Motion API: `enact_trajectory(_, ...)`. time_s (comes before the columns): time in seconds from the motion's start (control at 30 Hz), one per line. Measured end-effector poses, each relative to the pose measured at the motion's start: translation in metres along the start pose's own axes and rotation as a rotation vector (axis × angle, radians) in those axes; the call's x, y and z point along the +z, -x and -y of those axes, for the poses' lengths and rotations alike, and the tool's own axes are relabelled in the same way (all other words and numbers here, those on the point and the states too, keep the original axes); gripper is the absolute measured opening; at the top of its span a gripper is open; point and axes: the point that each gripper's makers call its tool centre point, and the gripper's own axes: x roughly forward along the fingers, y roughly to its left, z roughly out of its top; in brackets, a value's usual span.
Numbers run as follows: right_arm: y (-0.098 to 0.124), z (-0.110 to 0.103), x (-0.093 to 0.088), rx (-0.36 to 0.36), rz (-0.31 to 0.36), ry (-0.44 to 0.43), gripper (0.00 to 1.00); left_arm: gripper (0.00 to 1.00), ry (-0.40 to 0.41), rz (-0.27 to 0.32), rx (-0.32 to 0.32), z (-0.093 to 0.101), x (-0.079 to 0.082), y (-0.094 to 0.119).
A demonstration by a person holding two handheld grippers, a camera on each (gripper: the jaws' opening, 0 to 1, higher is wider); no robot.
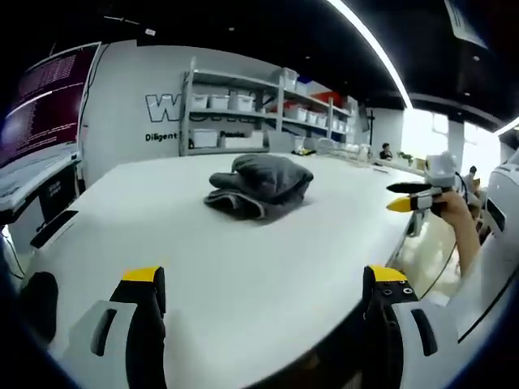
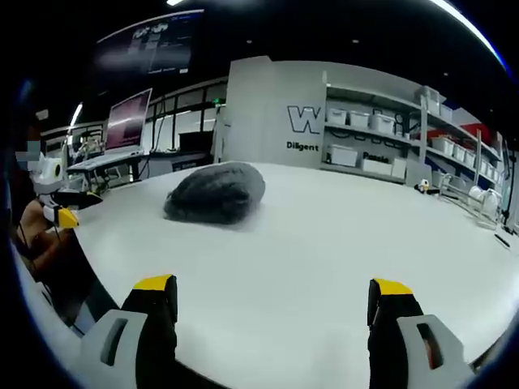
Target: Open the folded towel by lifting each exposed corner and separating the folded layers until the towel lies flat within the target outline without major curled edges
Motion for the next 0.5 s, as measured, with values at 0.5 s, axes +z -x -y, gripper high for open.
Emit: enact_trajectory(0.5,-0.024,-0.004,0.013,0.063,-0.048,0.121,1.00,0.99,-0.011,-0.025,0.045,-0.008,-0.003,0.002)
